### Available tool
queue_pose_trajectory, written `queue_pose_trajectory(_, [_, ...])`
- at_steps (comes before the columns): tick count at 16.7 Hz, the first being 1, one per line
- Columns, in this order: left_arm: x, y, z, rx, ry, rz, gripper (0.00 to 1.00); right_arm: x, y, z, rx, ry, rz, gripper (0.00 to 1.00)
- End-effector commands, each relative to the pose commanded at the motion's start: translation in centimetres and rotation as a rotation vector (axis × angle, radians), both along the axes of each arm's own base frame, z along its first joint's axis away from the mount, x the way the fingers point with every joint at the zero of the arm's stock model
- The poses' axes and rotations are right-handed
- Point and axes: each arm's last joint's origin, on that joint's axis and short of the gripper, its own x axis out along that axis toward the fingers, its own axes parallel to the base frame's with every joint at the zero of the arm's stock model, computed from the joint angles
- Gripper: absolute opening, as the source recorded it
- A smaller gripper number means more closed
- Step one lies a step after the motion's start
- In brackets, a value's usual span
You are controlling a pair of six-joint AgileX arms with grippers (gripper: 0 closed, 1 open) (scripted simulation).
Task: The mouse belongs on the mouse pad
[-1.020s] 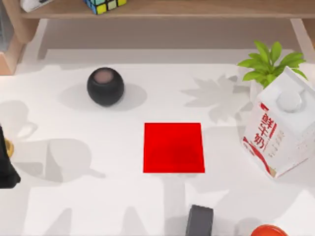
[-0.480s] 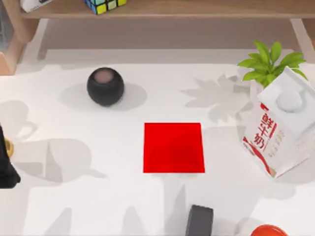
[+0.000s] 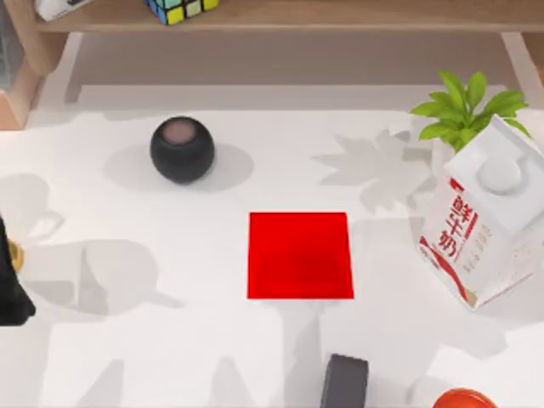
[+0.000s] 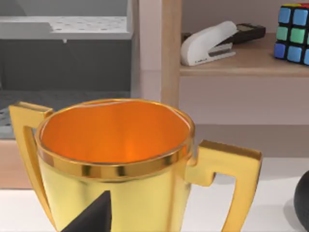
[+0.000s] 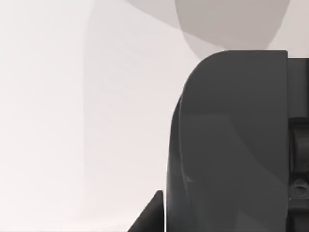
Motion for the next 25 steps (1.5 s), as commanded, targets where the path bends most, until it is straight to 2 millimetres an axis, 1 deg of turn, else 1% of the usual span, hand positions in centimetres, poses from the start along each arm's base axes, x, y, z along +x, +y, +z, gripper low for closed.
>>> queue_pose_trajectory(3, [0.0, 0.0, 0.0, 0.000, 0.000, 0.000, 1.00, 0.1, 0.2, 0.4, -0.005, -0.009, -0.022, 0.00])
queue_pose_trajectory(5, [0.0, 0.0, 0.0, 0.000, 0.000, 0.000, 1.00, 0.6, 0.6, 1.4, -0.016, -0.033, -0.074, 0.00])
queue_pose_trajectory(8, [0.0, 0.0, 0.0, 0.000, 0.000, 0.000, 1.00, 1.5, 2.1, 3.7, -0.029, -0.094, -0.206, 0.00])
queue_pose_trajectory(11, [0.0, 0.0, 0.0, 0.000, 0.000, 0.000, 1.00, 2.7, 4.6, 6.7, -0.018, -0.180, -0.391, 0.00])
queue_pose_trajectory(13, [0.0, 0.0, 0.0, 0.000, 0.000, 0.000, 1.00, 3.3, 6.8, 8.8, 0.011, -0.243, -0.534, 0.00])
queue_pose_trajectory(16, [0.0, 0.0, 0.0, 0.000, 0.000, 0.000, 1.00, 4.1, 10.6, 11.6, 0.094, -0.320, -0.767, 0.00])
queue_pose_trajectory(19, [0.0, 0.0, 0.0, 0.000, 0.000, 0.000, 1.00, 4.6, 15.1, 13.4, 0.202, -0.347, -1.003, 0.00])
queue_pose_trajectory(21, [0.0, 0.0, 0.0, 0.000, 0.000, 0.000, 1.00, 4.9, 18.2, 13.8, 0.269, -0.331, -1.155, 0.00])
queue_pose_trajectory(22, [0.0, 0.0, 0.0, 0.000, 0.000, 0.000, 1.00, 5.1, 19.9, 13.7, 0.296, -0.313, -1.227, 0.00])
queue_pose_trajectory(25, [0.0, 0.0, 0.0, 0.000, 0.000, 0.000, 1.00, 5.5, 24.9, 12.4, 0.339, -0.235, -1.424, 0.00])
